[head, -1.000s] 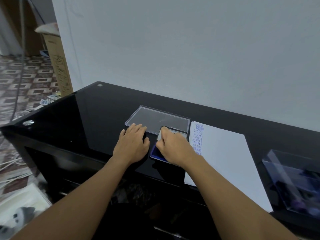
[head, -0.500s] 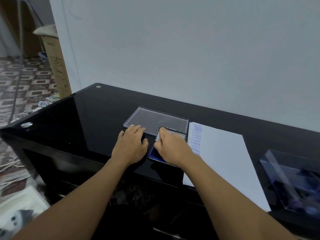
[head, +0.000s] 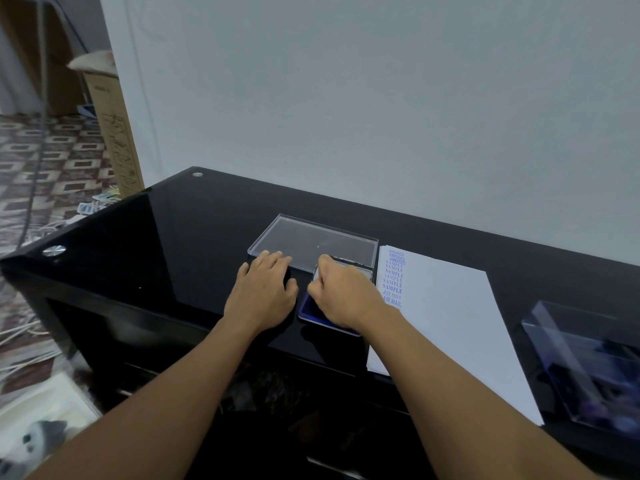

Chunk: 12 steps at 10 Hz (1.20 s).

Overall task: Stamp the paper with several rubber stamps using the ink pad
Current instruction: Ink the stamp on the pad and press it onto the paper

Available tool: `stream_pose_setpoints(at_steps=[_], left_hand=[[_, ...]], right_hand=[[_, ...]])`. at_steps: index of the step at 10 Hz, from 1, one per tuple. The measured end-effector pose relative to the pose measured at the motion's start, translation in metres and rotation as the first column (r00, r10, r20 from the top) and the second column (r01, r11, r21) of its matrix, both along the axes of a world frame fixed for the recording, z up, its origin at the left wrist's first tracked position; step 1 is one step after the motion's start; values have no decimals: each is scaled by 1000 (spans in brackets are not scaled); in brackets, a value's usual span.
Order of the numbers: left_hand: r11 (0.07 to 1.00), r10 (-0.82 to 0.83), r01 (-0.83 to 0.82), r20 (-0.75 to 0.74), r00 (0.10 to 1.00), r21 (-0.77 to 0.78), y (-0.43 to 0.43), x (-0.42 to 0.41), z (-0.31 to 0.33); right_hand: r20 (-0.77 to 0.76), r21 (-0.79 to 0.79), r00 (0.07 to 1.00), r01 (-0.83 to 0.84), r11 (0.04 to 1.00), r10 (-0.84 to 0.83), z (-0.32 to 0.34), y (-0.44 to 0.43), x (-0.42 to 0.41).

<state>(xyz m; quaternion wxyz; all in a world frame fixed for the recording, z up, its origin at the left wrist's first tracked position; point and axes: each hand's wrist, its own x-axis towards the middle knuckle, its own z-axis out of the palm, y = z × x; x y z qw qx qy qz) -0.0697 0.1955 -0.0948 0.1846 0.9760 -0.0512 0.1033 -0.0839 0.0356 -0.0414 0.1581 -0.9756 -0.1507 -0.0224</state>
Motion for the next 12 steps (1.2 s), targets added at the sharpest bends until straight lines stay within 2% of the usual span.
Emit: stream_pose_setpoints(at_steps=[3,6,12], left_hand=[[1000,-2,2,5,1000,-9,0,0,-1],[1000,-1,1,4,1000,0,0,-1,0],[1000,2,-2,-10,1000,-10,0,-1,1]], right_hand=[[32,17,999,-11,1000,10,-3,-4,-8],[-20,-4,1000,22,1000,-22,1,1,1],[6,-9,1000,15,1000,-15,2,2,0]])
